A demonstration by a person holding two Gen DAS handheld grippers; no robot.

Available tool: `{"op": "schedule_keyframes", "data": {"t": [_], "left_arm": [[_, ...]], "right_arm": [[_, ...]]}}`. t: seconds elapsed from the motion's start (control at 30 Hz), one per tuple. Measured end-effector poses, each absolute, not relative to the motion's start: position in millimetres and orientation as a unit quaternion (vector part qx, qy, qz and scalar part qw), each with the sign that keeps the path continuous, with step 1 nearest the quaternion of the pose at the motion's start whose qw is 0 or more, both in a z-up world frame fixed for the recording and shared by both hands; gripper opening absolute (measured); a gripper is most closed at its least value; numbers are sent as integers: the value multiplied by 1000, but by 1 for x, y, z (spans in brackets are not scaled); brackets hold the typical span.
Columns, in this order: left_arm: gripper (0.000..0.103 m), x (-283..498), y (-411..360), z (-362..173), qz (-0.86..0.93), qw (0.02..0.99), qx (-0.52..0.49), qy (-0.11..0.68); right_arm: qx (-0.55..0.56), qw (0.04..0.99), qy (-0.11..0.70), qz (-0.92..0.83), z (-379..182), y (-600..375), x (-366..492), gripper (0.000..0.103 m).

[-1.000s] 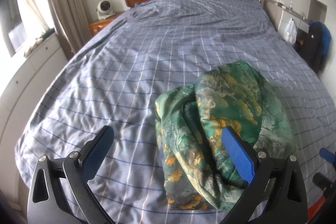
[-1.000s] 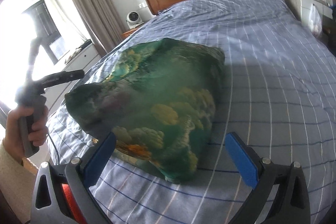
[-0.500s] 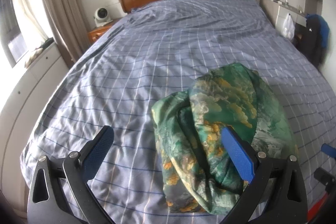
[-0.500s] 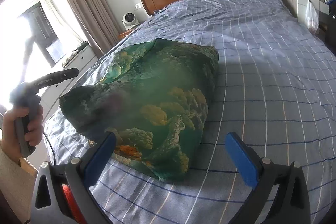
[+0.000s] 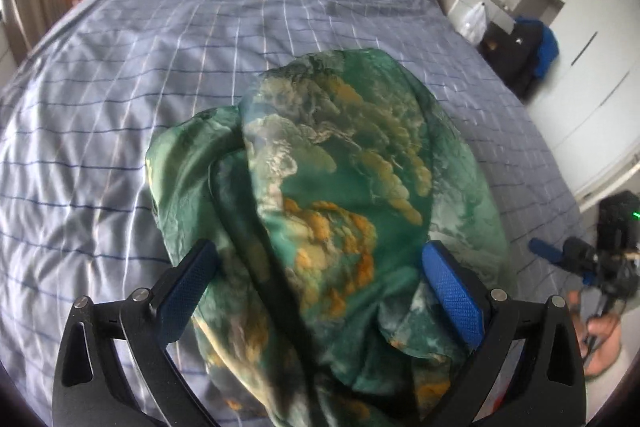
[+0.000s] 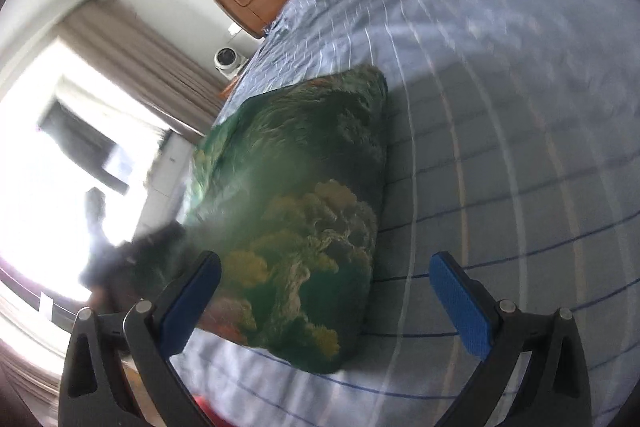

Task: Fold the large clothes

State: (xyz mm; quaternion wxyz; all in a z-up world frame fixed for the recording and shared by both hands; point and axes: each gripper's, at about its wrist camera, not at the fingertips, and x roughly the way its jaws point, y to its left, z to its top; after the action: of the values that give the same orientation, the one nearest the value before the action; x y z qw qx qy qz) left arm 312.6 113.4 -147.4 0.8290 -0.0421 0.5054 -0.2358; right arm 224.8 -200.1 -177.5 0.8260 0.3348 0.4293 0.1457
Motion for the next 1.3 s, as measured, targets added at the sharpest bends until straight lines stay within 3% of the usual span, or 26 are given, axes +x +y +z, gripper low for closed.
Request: {"op": "schedule_keyframes", "data": {"t": [0.13,0.43,0.53,0.73,0.93,0.97,1.03,1.1,1.2,1.3], "left_arm": [[102,329,141,-158,-263,805,-95,523],[102,332,205,-166,-320,777,-241,485],[102,335,217,-192,-298,763,-267,508],[102,349,209,-239,-275,728,-308,548],[102,355,172,-257,-267,719,-272,582],[100,355,170,-255,-266,720,-275,579],[79,352,166,-248,-259,726,-266,579],[59,346,161,-238,-257,734,-245,579],[45,335,158,-221,-265,743,-234,569],[41,329,156,-203,-273,752,-231,554]], "right_arm": [[393,777,453,189,-201,-204,247,103],[385,738,500,240,-233,-174,281,103],[379,733,508,247,-239,-168,285,103],[382,717,523,257,-252,-153,305,103],[377,709,538,258,-268,-137,334,103],[378,706,540,260,-269,-135,336,103],[355,709,547,268,-270,-128,343,103],[313,725,549,273,-260,-116,343,97],[225,763,542,271,-234,-89,336,90],[166,791,519,276,-211,-67,328,87]]}}
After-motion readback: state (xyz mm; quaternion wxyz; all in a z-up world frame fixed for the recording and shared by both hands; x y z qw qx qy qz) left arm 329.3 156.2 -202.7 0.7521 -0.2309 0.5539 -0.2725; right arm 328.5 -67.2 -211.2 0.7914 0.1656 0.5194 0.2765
